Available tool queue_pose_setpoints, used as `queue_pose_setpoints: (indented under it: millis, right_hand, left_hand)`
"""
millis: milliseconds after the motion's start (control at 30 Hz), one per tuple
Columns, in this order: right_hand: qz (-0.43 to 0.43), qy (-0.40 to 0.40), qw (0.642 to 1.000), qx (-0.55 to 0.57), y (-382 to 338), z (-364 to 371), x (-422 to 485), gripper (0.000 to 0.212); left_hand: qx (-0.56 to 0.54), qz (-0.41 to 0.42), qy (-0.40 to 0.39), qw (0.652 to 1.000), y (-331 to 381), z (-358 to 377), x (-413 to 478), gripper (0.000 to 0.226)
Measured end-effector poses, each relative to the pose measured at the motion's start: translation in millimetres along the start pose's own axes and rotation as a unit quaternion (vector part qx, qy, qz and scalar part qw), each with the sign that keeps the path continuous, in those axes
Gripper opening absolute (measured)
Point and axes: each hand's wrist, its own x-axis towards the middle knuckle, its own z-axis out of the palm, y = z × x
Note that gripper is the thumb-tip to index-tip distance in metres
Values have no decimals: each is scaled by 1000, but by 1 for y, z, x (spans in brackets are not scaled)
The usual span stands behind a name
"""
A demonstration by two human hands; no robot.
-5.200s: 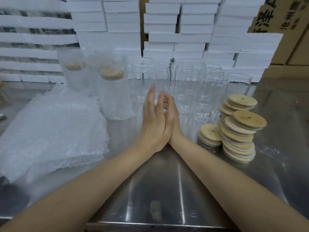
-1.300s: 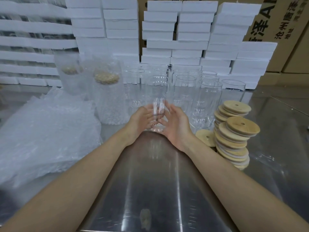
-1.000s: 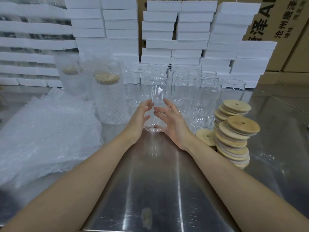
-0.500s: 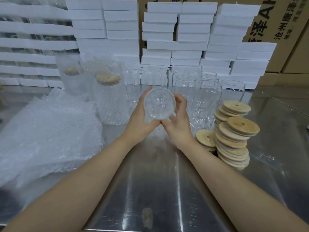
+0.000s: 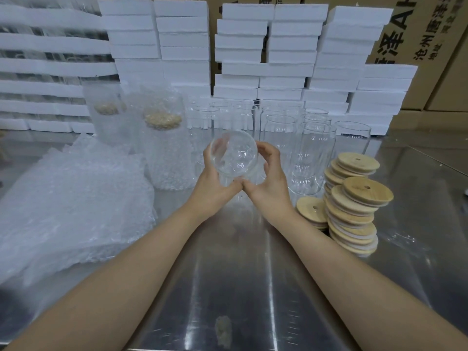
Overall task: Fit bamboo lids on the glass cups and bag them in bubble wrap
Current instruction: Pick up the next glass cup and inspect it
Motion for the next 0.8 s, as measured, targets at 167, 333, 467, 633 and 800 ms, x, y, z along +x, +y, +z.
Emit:
queue_pose_setpoints:
  millis: [167, 333, 467, 633, 800]
  right_hand:
    - [-10, 15, 1000, -2, -14, 1, 1, 70]
    - [17, 2, 998, 62, -21, -1, 1, 96]
    - [-40, -1, 999, 34, -24, -3, -2, 99]
    - [-125, 36, 990, -46, -26, -3, -2, 93]
    - [-163, 51, 982, -78, -25, 4, -6, 85]
  left_hand:
    - [-128, -36, 46, 990, 18, 3, 0, 64]
    - [-318, -196, 46, 927, 33, 6, 7, 61]
    - [-434, -247, 5, 866, 35, 6, 8, 64]
    - [-561, -286, -63, 774, 34, 5, 9, 96]
    - [-552, -303, -123, 767, 27, 7, 2, 87]
